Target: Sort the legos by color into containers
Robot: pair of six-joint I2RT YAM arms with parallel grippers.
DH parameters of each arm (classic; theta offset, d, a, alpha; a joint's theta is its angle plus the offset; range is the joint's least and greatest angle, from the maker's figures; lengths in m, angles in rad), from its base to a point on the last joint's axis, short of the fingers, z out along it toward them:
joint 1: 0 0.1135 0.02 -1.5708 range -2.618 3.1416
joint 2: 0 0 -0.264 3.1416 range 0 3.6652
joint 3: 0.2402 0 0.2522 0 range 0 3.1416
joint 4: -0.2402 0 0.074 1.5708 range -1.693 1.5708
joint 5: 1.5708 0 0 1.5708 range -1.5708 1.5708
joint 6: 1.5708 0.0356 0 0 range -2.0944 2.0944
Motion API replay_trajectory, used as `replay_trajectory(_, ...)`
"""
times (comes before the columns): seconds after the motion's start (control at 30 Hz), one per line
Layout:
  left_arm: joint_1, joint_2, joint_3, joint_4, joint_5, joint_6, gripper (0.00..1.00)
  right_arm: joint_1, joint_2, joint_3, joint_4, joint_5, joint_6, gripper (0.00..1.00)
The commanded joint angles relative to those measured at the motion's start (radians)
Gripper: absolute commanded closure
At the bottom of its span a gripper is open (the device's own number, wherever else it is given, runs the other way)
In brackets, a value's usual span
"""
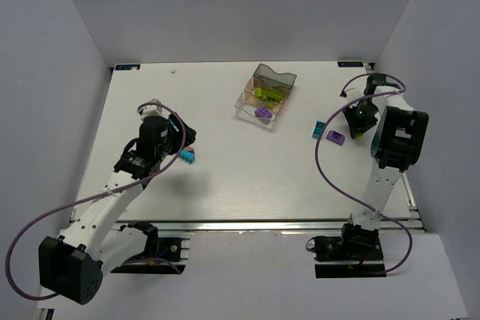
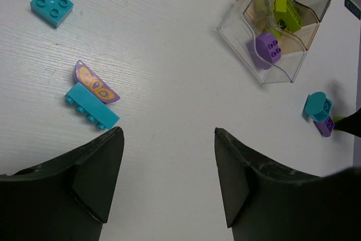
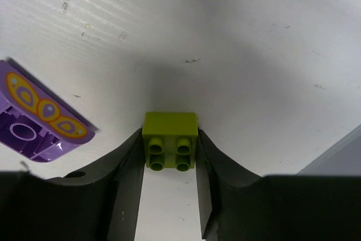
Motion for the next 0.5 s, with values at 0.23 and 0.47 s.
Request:
replay_trajectory(0.23,0.006,-0.036,-0.013,-0.007,-0.018,-0.03,0.25,0.003,-0.074,0.067,-0.026,-0.083,-0.024,0.9)
replay_trajectory(0.47,0.006,-0.028,-0.011,-0.032,-0.012,-0.032,0.25,0.093,-0.171,0.187,-0.022,-0.307,0.003,1.0)
